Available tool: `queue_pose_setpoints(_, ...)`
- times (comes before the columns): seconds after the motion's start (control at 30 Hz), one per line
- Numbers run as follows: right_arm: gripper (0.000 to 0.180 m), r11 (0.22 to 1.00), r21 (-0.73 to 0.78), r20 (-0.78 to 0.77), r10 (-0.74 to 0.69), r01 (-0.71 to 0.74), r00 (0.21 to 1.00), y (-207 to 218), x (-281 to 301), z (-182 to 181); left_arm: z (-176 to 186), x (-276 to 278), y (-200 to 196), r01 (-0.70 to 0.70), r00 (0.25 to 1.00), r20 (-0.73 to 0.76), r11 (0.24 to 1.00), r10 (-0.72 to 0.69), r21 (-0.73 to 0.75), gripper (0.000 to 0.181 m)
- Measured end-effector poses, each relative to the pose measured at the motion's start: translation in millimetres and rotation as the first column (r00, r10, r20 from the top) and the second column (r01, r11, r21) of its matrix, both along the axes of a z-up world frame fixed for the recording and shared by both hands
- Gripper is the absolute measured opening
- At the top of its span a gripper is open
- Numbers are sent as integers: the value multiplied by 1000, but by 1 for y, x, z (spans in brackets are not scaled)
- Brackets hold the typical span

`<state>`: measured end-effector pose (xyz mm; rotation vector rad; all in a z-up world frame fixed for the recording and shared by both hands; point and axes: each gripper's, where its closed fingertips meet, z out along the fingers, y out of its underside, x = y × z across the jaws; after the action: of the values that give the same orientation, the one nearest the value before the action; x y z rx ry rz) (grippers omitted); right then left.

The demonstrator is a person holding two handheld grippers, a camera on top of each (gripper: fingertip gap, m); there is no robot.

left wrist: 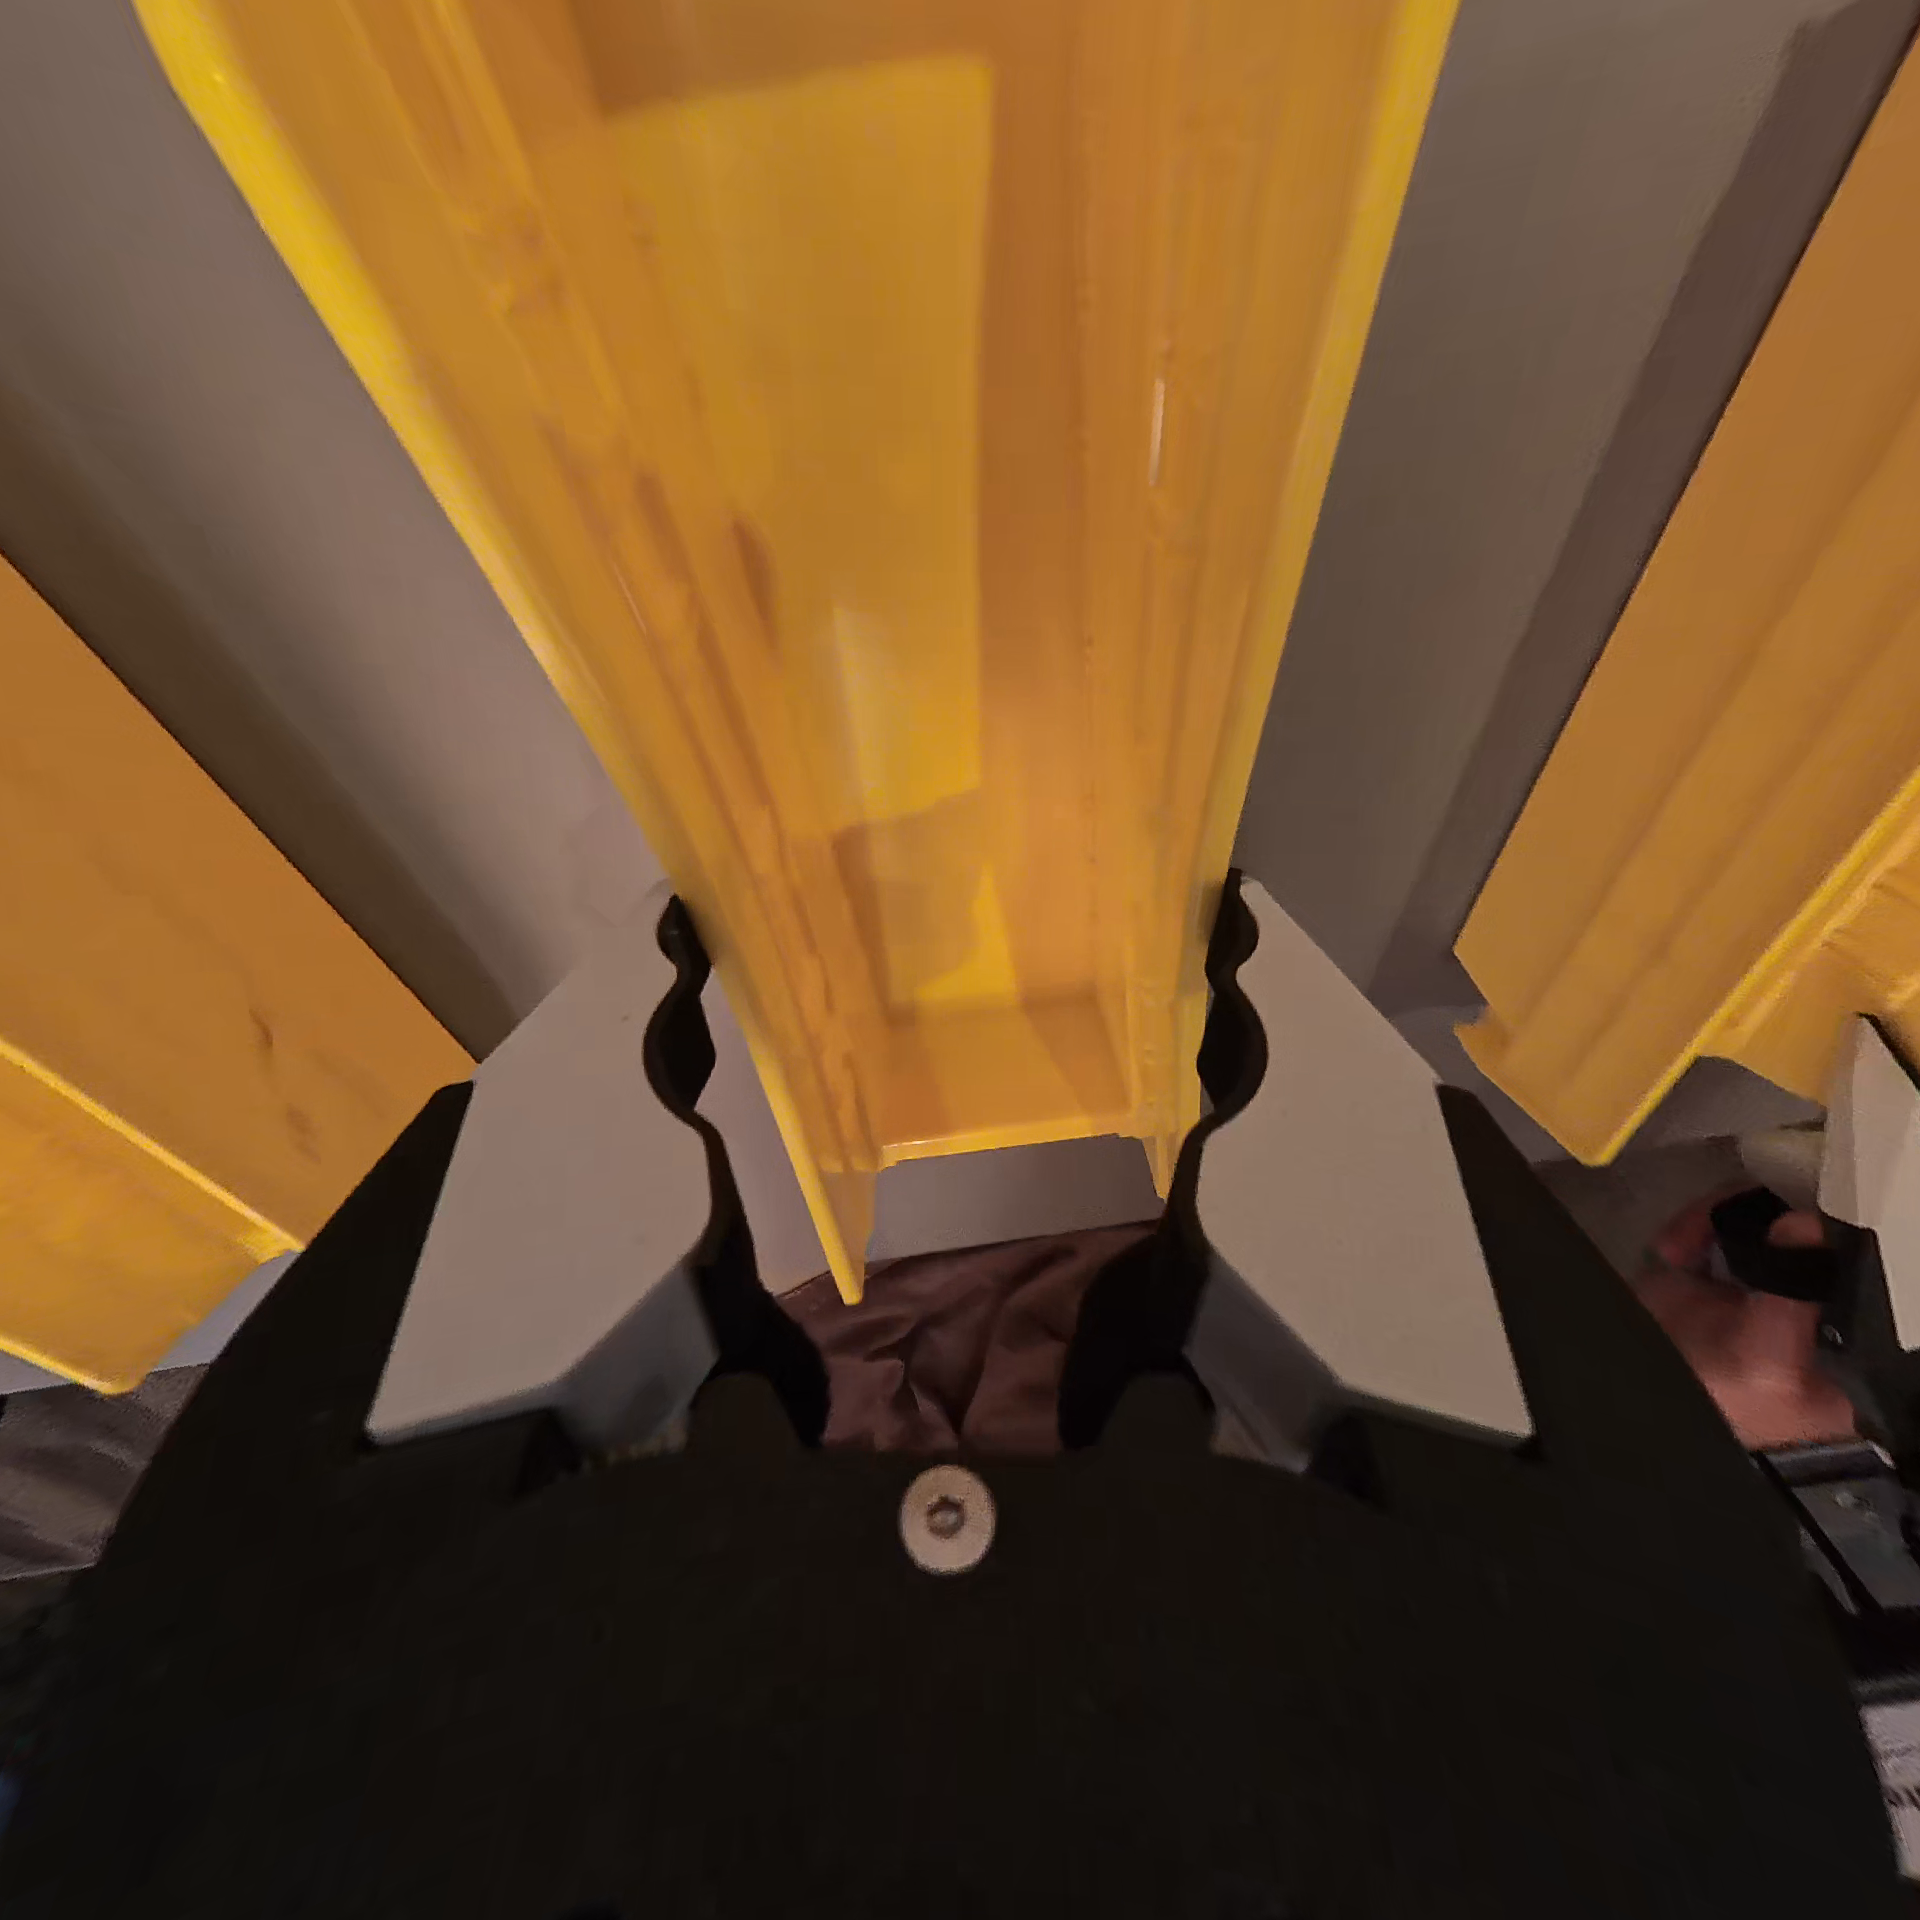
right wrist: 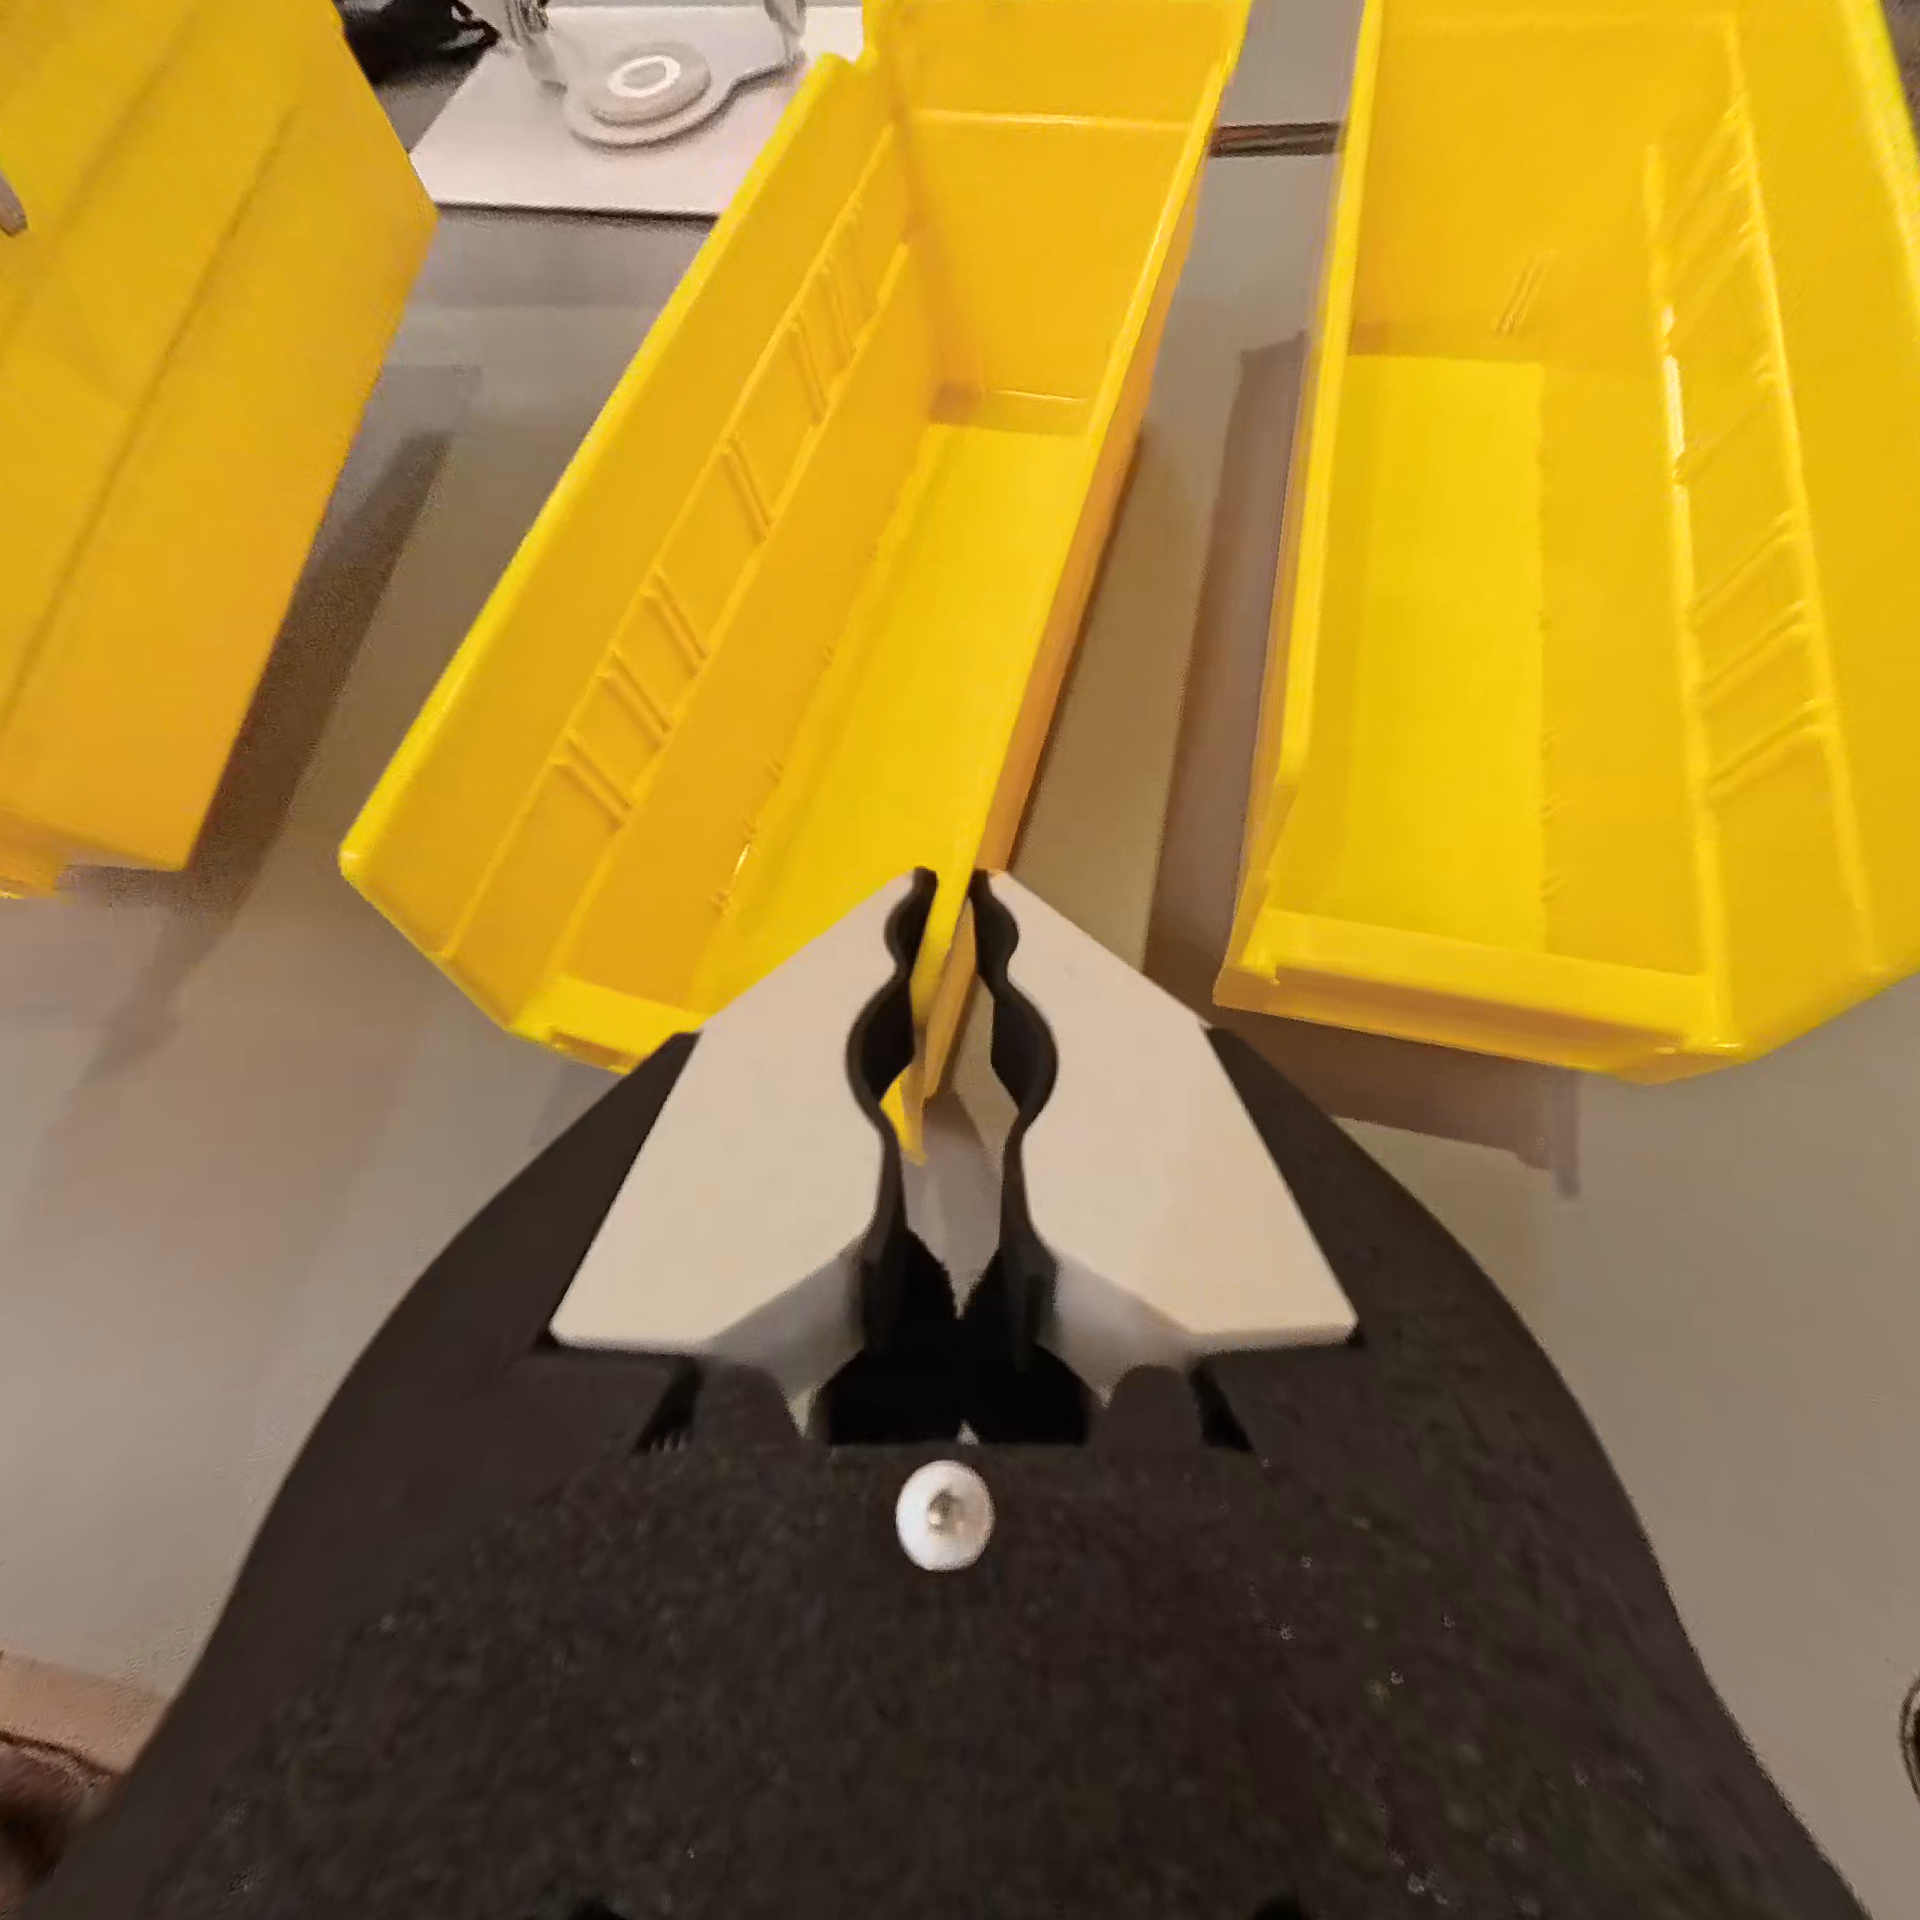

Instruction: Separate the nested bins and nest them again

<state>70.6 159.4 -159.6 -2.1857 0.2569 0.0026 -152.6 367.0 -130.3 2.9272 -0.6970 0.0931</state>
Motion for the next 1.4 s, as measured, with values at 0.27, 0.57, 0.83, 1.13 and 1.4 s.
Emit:
queue_pose_setpoints(0.27,2,989,41,-100,-138,143,985,16,-14,0,-25,-5,4,-20,1000,-14,1000,20,-8,98)
queue_pose_setpoints(0.57,2,977,70,-35,-200,202,979,36,-19,0,-31,-16,8,3,1000,-19,1000,-4,-18,104)
queue_pose_setpoints(0.83,3,974,84,-37,-208,211,977,37,-17,0,-31,-13,10,1,1000,25,1000,-1,25,126)
queue_pose_setpoints(1.13,22,985,106,-82,-127,135,989,38,-33,4,71,-17,35,20,962,261,972,-83,233,127)
queue_pose_setpoints(1.4,36,966,260,38,-9,-1,999,7,-49,55,190,-129,-76,-398,519,712,604,-473,691,91)
